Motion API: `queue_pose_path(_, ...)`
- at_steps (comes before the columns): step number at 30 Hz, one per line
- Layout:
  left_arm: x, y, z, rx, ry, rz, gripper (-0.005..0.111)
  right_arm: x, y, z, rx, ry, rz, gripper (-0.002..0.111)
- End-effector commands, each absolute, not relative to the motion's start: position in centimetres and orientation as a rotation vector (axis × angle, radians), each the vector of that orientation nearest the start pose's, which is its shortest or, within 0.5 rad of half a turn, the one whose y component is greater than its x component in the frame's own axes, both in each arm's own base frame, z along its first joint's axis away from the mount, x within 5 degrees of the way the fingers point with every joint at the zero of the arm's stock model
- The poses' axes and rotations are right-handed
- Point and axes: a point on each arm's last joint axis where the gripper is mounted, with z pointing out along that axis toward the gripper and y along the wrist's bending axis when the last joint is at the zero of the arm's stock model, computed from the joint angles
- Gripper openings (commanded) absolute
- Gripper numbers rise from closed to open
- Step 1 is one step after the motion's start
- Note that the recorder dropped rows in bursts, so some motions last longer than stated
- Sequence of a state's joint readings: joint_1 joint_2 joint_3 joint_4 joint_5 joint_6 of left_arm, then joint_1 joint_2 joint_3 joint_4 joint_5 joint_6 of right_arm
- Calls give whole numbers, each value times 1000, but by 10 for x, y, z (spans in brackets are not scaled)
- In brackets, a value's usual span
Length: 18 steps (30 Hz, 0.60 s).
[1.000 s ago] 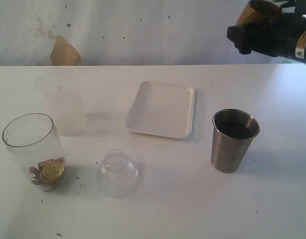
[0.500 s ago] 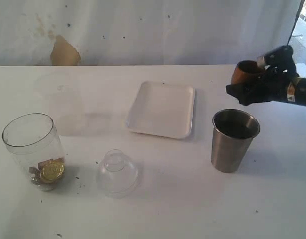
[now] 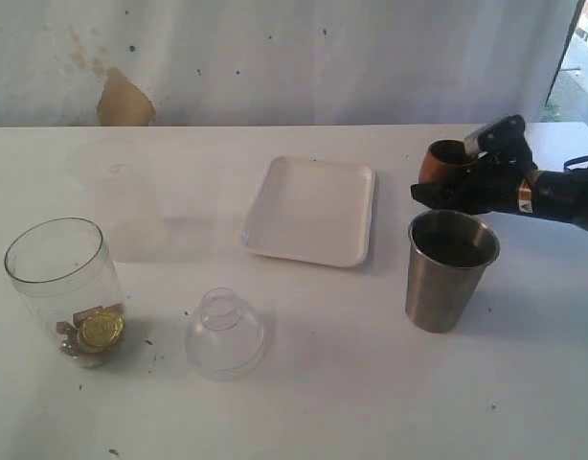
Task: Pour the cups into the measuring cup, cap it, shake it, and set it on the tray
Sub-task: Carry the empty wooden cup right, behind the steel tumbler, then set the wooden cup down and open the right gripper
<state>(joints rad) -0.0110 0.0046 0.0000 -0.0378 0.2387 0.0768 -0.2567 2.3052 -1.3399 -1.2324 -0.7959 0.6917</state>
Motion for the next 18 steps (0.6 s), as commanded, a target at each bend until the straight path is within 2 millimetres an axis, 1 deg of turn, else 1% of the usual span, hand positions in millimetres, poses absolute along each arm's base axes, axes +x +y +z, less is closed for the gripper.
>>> queue_pose_path(1,55,-2,192,46,1716,7,0,457,-42,83,-601,1886,393,0)
queue_pose_path(3,55,-2,192,46,1716,7,0,457,-39,81,-617,1886,392,0)
queue_pose_path(6,55,-2,192,46,1716,7,0,458,-40,80,-653,1876,355,0)
queue_pose_path(10,55,-2,192,46,1716,7,0,458,-41,79,-649,1895,339,0)
queue_pose_path(13,55,-2,192,46,1716,7,0,456,-38,72,-685,1914,342,0)
queue_pose_path(15,55,-2,192,46,1716,7,0,456,-35,71,-691,1919,343,5)
queue_pose_path(17,55,-2,192,46,1716,7,0,456,-34,71,-693,1918,344,13)
queue_pose_path(18,55,-2,192,46,1716,7,0,456,-34,71,-693,1917,346,19)
